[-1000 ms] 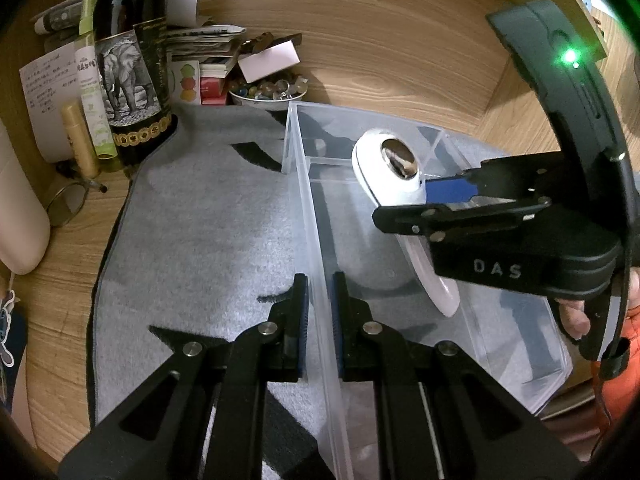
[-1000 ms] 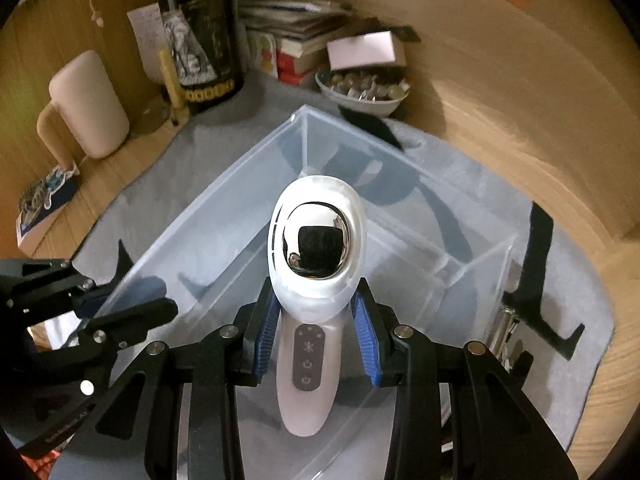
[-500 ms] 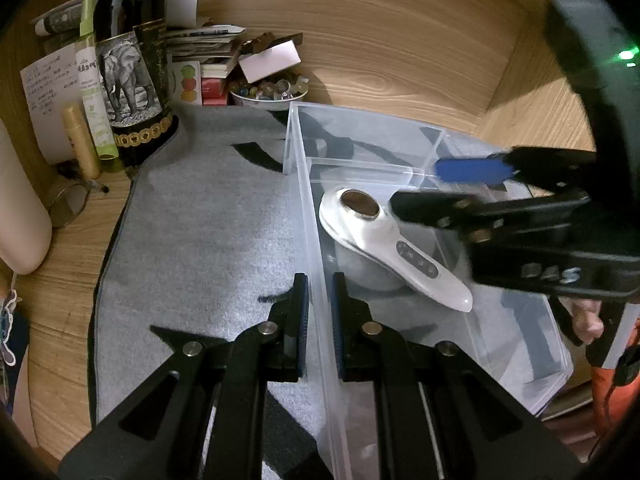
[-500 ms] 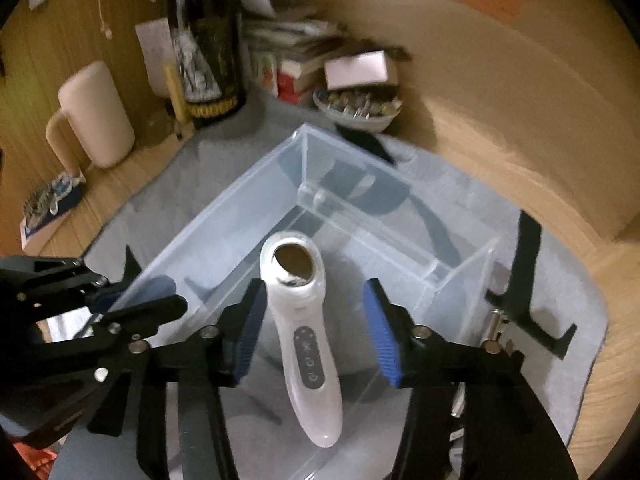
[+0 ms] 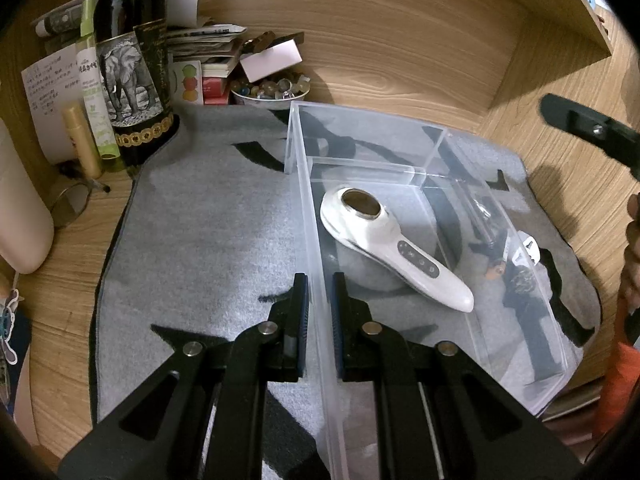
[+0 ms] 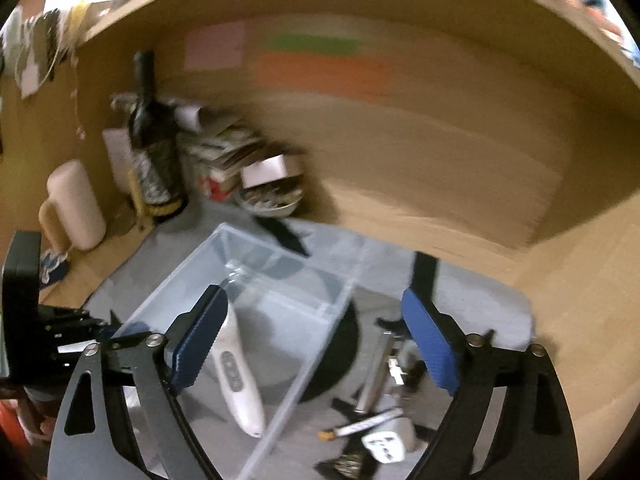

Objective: Organize rigid objects
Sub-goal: 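Move the right gripper to the white plug adapter and grasp it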

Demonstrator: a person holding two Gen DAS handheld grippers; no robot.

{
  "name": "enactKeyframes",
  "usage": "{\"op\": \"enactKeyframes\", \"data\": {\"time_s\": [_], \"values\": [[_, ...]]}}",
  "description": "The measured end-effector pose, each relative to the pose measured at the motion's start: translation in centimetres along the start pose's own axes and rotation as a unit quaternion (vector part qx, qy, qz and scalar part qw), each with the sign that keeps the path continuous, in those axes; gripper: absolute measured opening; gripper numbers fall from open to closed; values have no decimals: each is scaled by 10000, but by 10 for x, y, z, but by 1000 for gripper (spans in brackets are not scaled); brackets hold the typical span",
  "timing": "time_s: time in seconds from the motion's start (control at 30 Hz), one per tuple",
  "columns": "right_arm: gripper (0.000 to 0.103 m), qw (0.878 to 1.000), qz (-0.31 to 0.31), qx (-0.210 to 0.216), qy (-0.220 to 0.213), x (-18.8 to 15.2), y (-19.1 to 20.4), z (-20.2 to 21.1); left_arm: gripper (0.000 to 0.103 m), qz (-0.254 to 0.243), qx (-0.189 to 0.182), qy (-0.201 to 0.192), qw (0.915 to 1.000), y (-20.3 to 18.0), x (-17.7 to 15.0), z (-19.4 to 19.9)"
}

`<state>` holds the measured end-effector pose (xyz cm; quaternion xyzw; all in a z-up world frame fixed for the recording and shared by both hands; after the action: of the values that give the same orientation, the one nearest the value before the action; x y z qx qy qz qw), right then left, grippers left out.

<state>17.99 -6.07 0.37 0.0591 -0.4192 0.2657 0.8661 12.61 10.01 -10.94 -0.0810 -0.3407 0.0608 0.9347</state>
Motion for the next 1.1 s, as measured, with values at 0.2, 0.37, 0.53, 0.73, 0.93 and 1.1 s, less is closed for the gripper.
{"op": "enactKeyframes", "data": {"time_s": [0.2, 0.37, 0.53, 0.73, 0.93, 1.1], "values": [[97, 9985, -174, -508, 43, -17, -34, 9, 11, -15, 0, -19, 10000, 0, 0, 2], [97, 9966, -310, -618, 459, -53, -51, -2, 11, -39, 31, -21, 10000, -1, 0, 2], [97, 9935, -397, -567, 903, -91, -59, -19, 11, -51, 55, -16, 10000, -1, 0, 2], [95, 9873, -733, -281, 1381, -120, -70, -44, 11, -62, 116, -18, 9999, -3, 0, 2], [77, 9782, -1295, 272, 1603, -135, -79, -55, 11, -65, 134, -18, 9999, -3, -1, 2], [45, 9721, -1564, 773, 1567, -135, -78, -56, 11, -66, 163, -9, 9998, -3, -1, 1]]}}
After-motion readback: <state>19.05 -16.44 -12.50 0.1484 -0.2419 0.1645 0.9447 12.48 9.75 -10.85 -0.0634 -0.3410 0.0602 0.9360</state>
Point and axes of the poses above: each gripper's, at about its wrist camera, not at the fingertips, and z roughly against the way its jaws point, y to its left, x to its top, the point moved 3 cm from there along -z, roughly the way its jaws point, and after that the axes turned 2 degrees about z, right-handed, at the moved point
